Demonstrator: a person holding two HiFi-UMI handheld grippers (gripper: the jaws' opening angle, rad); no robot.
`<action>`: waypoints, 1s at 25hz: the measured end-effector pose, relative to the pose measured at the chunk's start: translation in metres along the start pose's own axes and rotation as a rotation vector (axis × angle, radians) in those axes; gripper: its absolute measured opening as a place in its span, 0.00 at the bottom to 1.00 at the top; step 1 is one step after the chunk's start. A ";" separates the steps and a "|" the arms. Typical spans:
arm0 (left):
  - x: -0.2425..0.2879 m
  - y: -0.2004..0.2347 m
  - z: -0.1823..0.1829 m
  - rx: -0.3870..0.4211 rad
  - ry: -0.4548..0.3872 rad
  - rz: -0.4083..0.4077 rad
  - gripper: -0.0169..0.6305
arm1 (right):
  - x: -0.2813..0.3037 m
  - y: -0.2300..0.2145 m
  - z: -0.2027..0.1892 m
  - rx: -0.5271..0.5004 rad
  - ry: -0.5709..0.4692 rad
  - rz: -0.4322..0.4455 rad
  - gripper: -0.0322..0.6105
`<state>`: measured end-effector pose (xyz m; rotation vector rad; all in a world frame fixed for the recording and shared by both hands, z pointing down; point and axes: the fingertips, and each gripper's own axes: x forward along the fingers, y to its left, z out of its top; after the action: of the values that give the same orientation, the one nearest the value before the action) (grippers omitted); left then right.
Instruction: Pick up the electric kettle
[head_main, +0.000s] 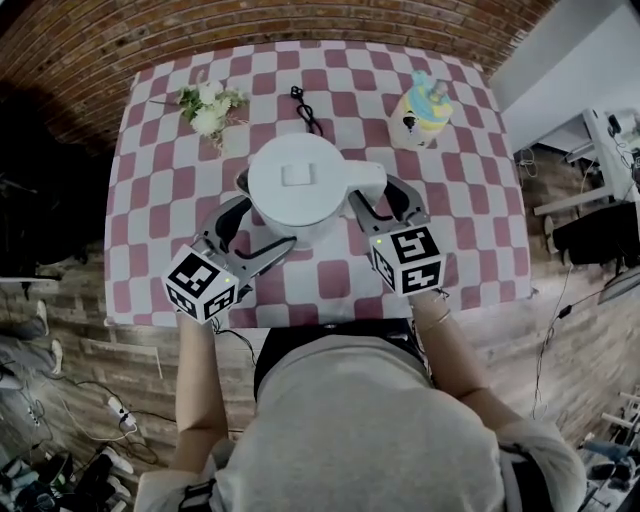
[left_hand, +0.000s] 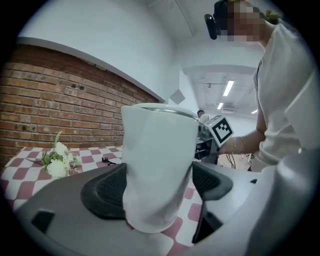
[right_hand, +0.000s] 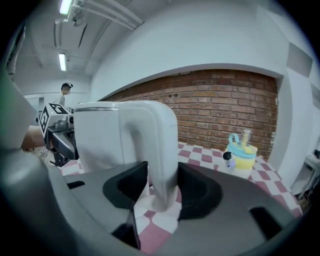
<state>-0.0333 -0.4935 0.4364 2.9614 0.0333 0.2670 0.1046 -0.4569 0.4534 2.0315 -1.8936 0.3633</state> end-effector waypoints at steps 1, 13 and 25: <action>0.000 0.000 0.000 0.002 -0.007 -0.001 0.66 | 0.000 -0.001 0.000 0.000 -0.003 -0.007 0.33; -0.002 -0.003 0.001 0.021 -0.088 0.042 0.67 | 0.000 -0.004 0.001 -0.027 0.025 -0.019 0.29; -0.010 -0.017 0.042 0.024 -0.193 0.076 0.67 | -0.021 -0.009 0.034 -0.005 -0.054 0.012 0.29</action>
<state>-0.0356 -0.4838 0.3914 3.0010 -0.1009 -0.0114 0.1101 -0.4511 0.4128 2.0468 -1.9375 0.3098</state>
